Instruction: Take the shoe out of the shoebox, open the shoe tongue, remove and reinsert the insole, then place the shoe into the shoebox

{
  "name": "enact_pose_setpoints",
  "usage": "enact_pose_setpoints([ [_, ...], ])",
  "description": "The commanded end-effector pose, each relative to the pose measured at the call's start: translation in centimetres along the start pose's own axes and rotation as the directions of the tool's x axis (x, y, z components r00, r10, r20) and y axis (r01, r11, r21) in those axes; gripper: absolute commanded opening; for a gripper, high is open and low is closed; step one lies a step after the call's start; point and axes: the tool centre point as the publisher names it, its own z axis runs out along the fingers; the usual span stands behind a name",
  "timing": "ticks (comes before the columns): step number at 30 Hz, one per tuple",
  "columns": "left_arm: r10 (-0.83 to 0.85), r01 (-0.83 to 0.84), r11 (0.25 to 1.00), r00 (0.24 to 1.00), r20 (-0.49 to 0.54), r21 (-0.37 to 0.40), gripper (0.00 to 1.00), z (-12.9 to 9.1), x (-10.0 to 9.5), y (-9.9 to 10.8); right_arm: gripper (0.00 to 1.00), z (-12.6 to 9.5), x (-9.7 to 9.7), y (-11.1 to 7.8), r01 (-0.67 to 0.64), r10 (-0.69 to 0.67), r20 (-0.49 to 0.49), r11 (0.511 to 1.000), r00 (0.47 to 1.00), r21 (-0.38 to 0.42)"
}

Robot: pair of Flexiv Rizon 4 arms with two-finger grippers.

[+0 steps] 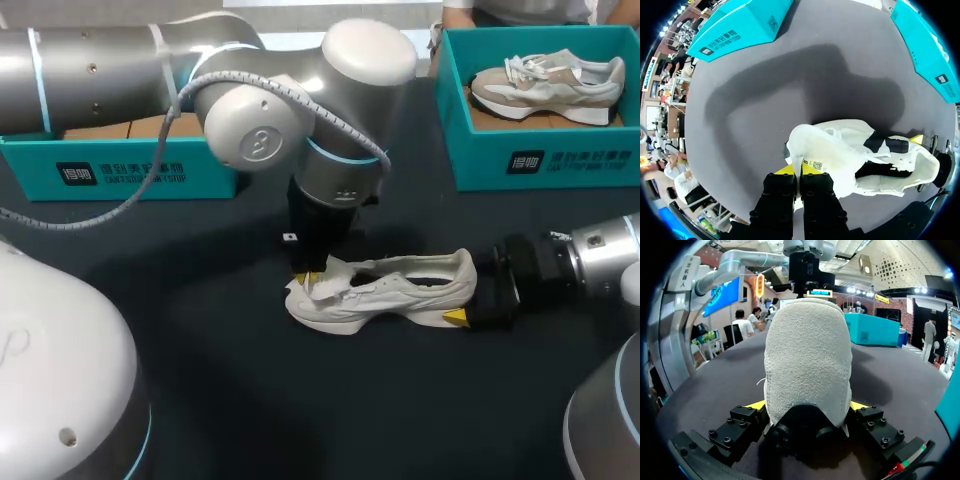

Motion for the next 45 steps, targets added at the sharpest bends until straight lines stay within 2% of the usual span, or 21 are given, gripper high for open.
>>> enact_pose_setpoints([
  [1,-0.453,0.453,0.891,0.891,-0.02,0.012,0.0,1.7,-0.1,0.8,0.0,0.3,0.0,-0.3,-0.002,0.002,0.003,1.0,1.0,0.004],
  [7,-0.452,0.452,0.892,0.892,-0.018,-0.008,0.0,3.0,0.1,0.9,0.0,0.3,0.0,-0.3,-0.002,0.002,0.003,1.0,1.0,0.004],
  [8,-0.453,0.453,0.892,0.891,-0.02,-0.006,0.14,3.0,0.1,1.0,0.0,0.3,0.0,-0.3,-0.002,0.002,0.003,1.0,1.0,0.004],
  [10,-0.452,0.452,0.892,0.892,-0.026,-0.009,0.17,3.0,0.0,1.1,0.0,0.3,0.0,-0.3,-0.002,0.002,0.003,1.0,1.0,0.004],
  [11,-0.452,0.452,0.892,0.892,-0.027,-0.009,0.22,3.0,-0.1,1.2,0.0,0.3,0.0,-0.3,-0.002,0.002,0.003,1.0,1.0,0.004],
  [12,-0.453,0.453,0.892,0.891,-0.03,-0.011,0.4,3.0,-0.2,1.3,0.0,0.3,0.0,-0.3,-0.002,0.002,0.003,1.0,1.0,0.004],
  [13,-0.453,0.453,0.891,0.891,-0.031,-0.011,0.45,2.9,-0.2,1.4,0.0,0.3,0.0,-0.3,-0.002,0.002,0.003,1.0,1.0,0.004],
  [15,-0.454,0.454,0.891,0.89,-0.038,-0.009,0.8,2.5,-0.4,1.8,0.0,0.3,0.0,-0.3,-0.002,0.002,0.003,1.0,1.0,0.004],
  [18,-0.453,0.453,0.891,0.89,-0.046,-0.005,0.98,1.6,-0.9,2.0,0.0,0.3,0.0,-0.3,-0.002,0.002,0.003,1.0,1.0,0.004],
  [24,-0.414,0.416,0.909,0.908,-0.068,0.023,1.0,-0.9,-1.2,2.2,0.0,0.3,0.0,-0.3,-0.002,0.002,0.003,1.0,1.0,0.004],
  [33,-0.275,0.284,0.958,0.951,-0.144,0.047,1.0,-4.9,-0.5,1.9,0.0,0.3,0.0,-0.3,-0.002,0.002,0.003,1.0,1.0,0.004],
  [36,-0.198,0.215,0.972,0.966,-0.166,0.093,1.0,-5.9,0.0,1.3,0.0,0.3,0.0,-0.3,-0.002,0.002,0.003,1.0,1.0,0.004],
  [40,-0.041,0.069,0.991,0.973,-0.227,0.117,1.0,-7.4,0.4,0.7,0.0,0.3,0.0,-0.3,-0.002,0.002,0.003,1.0,1.0,0.004],
  [45,0.234,-0.199,0.968,0.934,-0.272,0.15,1.0,-10.6,1.6,0.9,0.0,0.3,0.0,-0.3,-0.002,0.002,0.003,1.0,1.0,0.004],
])
